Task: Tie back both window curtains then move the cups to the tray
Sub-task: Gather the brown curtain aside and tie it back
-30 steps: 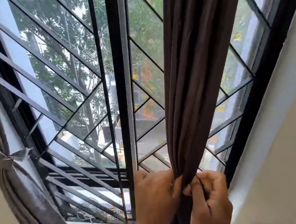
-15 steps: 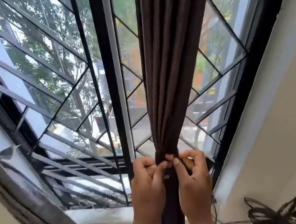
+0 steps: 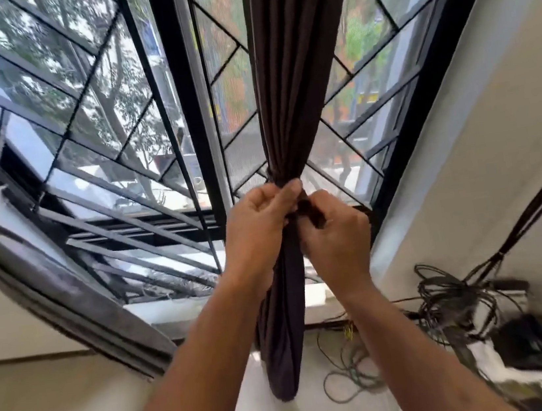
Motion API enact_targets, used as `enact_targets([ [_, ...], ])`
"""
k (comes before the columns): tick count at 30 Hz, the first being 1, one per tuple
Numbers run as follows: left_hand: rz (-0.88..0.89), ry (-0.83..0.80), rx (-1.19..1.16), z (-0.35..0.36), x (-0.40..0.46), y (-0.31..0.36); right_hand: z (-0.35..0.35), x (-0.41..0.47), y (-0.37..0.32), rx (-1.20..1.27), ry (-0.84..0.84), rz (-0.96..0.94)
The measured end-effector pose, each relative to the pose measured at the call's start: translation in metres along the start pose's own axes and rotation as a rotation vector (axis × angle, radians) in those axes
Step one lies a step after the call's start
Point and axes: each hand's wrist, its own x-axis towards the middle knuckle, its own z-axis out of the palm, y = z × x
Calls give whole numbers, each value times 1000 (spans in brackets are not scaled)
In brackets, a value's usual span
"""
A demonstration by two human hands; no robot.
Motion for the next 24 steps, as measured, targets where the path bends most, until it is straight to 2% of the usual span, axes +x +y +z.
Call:
enact_targets([
  [4,52,47,-46,3,1,-2,-15,0,-4,-143,-24,-214],
  [8,94,106,39,3,3,-11,-31,1,-17,-250,-62,-403],
  [12,119,5,5,-2,2,-11,-42,5,-13,-394,-157,-563],
  [14,100,-83,-20,-9,1,-11,-50,10,-7,-447,-141,-683],
  [17,213,-171,257,-17,6,-23,-54,23,-8,-173,-178,-768],
  [19,256,-225,308,-14,1,-33,-48,26,-14,-7,-179,-717],
  [20,247,-219,266,-10,-3,-37,-46,25,-18,27,-110,-657],
  [22,166,-235,106,-3,-8,-41,-43,23,-8,116,166,-438],
  [24,114,-242,12,3,-4,-41,-44,27,15,260,415,-81],
])
